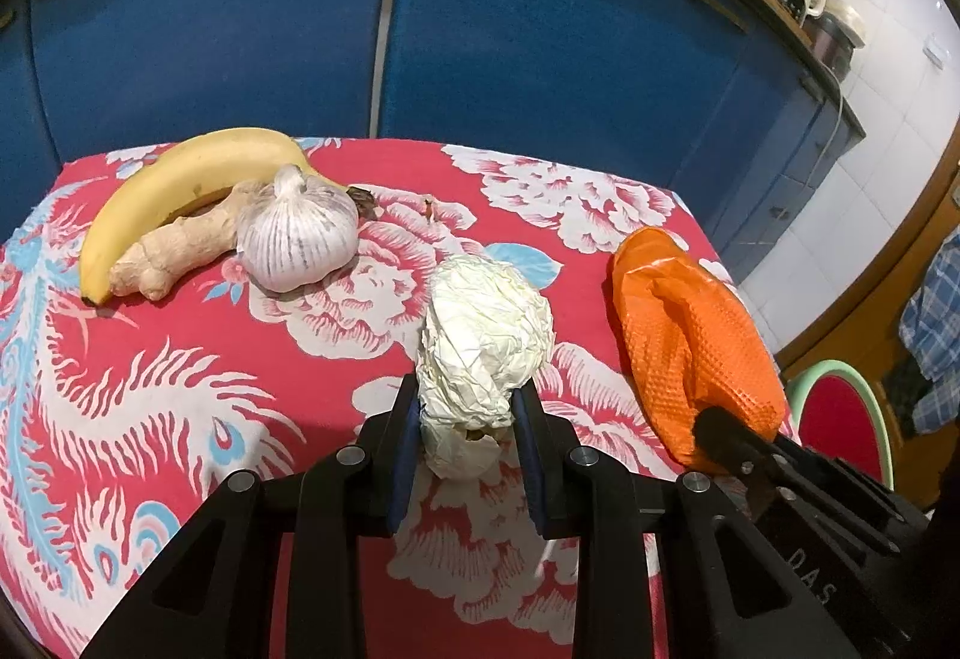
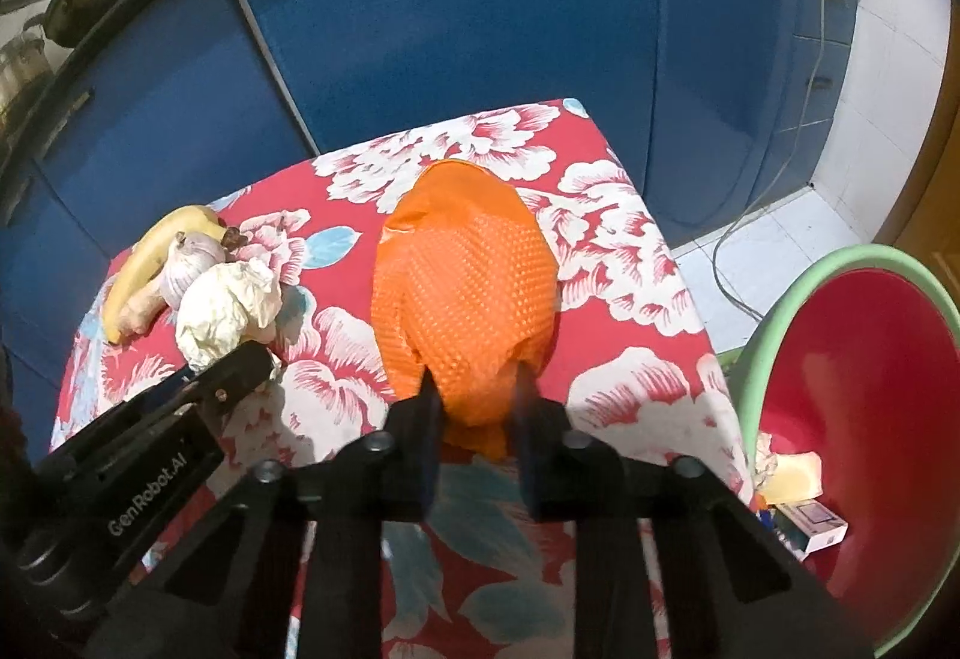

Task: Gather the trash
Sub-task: 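Grasp the orange mesh bag with the right tool while the left tool holds the paper, then carry the orange mesh bag over the bucket with the right tool and release it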

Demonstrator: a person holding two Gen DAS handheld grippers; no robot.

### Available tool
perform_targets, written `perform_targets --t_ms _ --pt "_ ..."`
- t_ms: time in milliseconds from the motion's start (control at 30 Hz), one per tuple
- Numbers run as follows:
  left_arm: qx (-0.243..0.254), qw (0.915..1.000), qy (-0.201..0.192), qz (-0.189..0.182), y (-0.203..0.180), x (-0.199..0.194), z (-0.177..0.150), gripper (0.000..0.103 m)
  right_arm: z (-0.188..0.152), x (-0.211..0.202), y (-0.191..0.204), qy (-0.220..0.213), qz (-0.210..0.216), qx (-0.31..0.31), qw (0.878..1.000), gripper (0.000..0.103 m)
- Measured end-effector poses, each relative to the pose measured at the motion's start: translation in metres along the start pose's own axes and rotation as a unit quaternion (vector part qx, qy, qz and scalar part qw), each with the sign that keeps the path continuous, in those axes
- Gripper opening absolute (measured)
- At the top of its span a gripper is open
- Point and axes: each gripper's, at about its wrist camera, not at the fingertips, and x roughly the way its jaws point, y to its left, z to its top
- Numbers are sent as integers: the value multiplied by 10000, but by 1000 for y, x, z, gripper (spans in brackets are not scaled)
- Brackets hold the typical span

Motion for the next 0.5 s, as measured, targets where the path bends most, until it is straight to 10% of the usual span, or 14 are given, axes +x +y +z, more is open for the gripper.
perform_targets --t_ms 500 --pt "74 9999 -99 -50 -6 -4 -1 30 -11 -71 -20 -700 60 333 9970 11"
